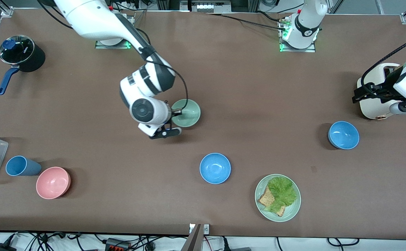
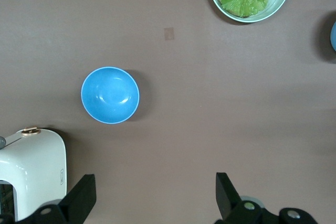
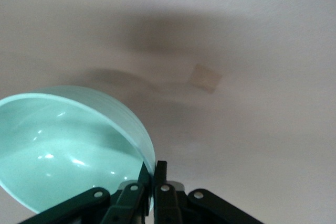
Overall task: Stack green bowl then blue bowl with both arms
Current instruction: 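Slide the green bowl with the right gripper toward the table middle, then release the green bowl and withdraw the right gripper to its side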
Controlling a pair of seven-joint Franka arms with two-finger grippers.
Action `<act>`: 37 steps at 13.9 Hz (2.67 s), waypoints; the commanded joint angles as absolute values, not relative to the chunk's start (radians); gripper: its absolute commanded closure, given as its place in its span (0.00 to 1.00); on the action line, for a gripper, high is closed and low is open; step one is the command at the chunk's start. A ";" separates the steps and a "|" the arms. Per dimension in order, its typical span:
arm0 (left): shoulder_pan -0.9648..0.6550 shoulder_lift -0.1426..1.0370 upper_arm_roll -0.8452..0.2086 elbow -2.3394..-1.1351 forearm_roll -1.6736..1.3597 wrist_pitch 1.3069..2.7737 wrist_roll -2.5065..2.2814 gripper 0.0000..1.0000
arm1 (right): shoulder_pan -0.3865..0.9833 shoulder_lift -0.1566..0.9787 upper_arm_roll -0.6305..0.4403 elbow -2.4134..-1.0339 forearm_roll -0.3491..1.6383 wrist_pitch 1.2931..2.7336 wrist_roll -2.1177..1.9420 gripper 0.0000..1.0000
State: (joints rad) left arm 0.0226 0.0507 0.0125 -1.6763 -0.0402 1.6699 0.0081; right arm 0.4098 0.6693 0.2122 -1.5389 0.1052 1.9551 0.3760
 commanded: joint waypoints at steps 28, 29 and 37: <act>0.107 0.208 0.023 -1.640 -0.018 1.721 0.138 0.00 | -0.024 0.333 0.186 -1.460 0.018 1.796 0.275 0.00; 0.112 0.233 0.023 -1.640 -0.003 1.736 0.147 0.00 | -0.040 0.321 0.178 -1.460 0.018 1.789 0.246 0.00; 0.144 0.322 0.023 -1.638 0.014 1.795 0.190 0.00 | -0.003 0.199 -0.040 -1.433 -0.001 1.637 0.013 0.00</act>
